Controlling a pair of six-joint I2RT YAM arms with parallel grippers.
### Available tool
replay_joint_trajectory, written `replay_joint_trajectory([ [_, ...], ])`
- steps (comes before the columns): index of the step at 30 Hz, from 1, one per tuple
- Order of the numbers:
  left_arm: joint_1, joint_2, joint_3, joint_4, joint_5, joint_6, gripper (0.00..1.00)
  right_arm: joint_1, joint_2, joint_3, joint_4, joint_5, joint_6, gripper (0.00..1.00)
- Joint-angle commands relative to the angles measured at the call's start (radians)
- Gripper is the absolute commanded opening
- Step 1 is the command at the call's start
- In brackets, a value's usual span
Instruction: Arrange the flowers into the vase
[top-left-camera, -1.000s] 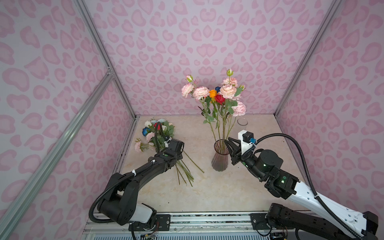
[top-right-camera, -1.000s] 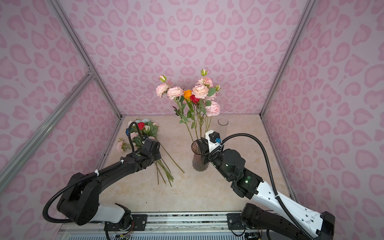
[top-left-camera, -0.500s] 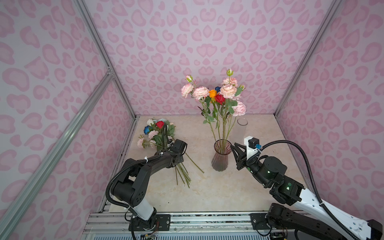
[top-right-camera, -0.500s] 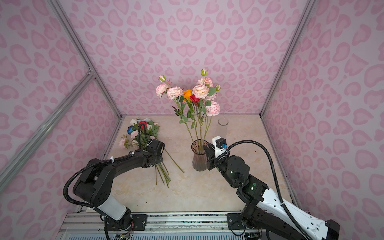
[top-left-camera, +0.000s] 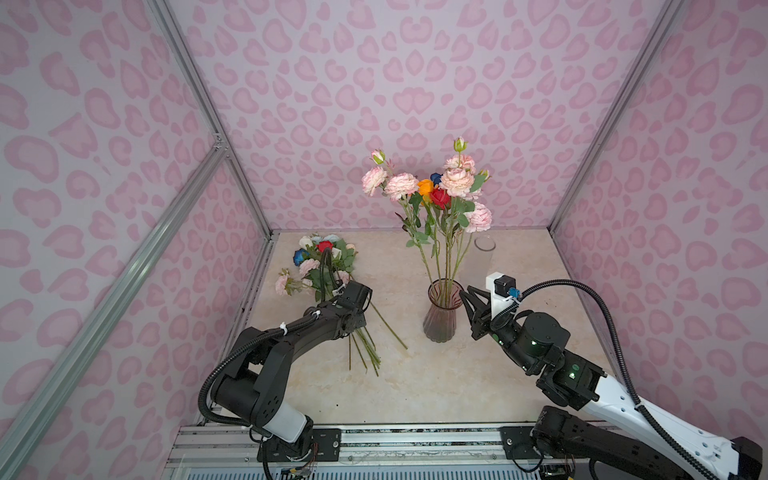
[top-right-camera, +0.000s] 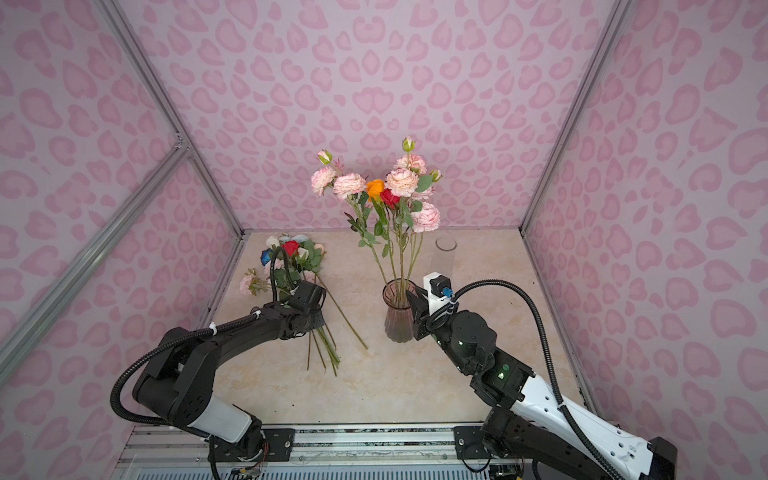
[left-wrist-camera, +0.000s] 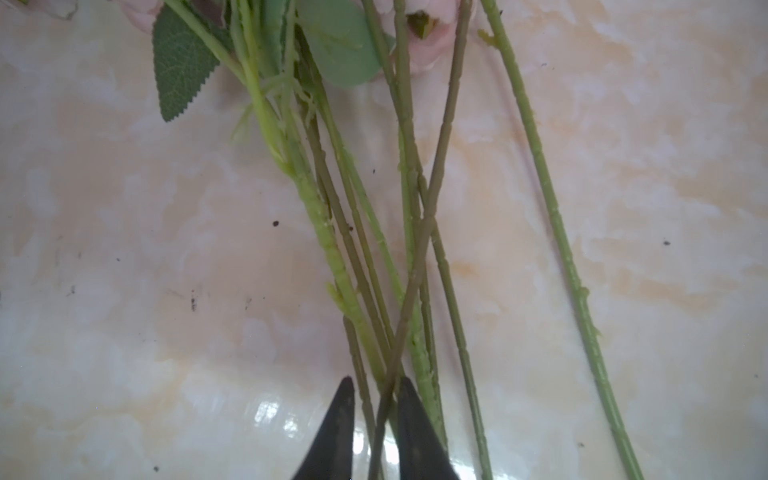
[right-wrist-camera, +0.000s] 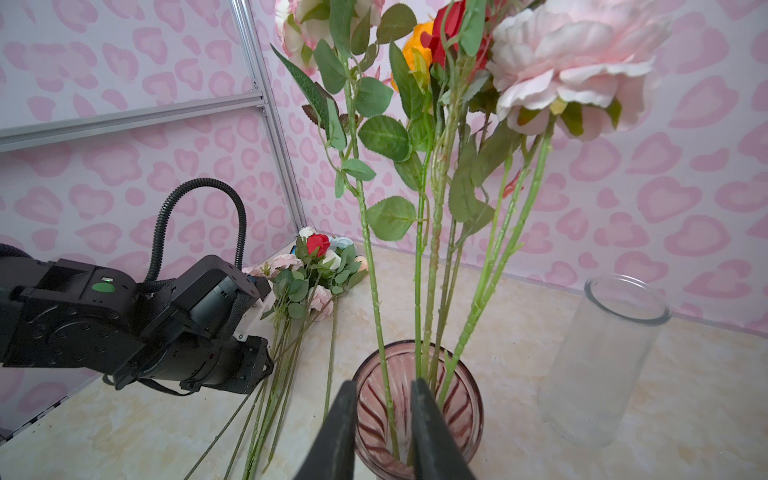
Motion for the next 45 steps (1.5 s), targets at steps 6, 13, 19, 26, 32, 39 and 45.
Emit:
replay_joint_trajectory([
  [6,-0.033,-0.13,-0.074,-0.037,0.039,-0.004,0.26,0.0,0.001,-0.003,0.019,-0.014,0.02,0.25],
  [13,-0.043,-0.229,-0.144,-0.031,0.068,-0.003,0.29,0.0,0.011,0.002,0.022,-0.033,0.039,0.24],
  [19,-0.042,-0.204,-0.184,0.001,0.097,-0.008,0.22,0.001,-0.002,0.003,0.009,-0.033,0.045,0.24],
  [26,-0.042,-0.198,-0.176,0.012,0.116,0.028,0.04,0.001,-0.01,0.007,0.001,-0.028,0.049,0.24],
  [32,-0.042,-0.297,-0.139,-0.025,0.142,0.08,0.03,0.002,-0.012,0.002,0.006,-0.026,0.055,0.24],
  [39,-0.043,-0.436,-0.1,-0.015,0.253,0.108,0.03,0.001,-0.013,-0.004,0.023,-0.025,0.057,0.24],
  [45,-0.049,-0.569,-0.096,0.023,0.224,0.103,0.03,0.002,-0.013,0.01,0.014,-0.026,0.053,0.24],
])
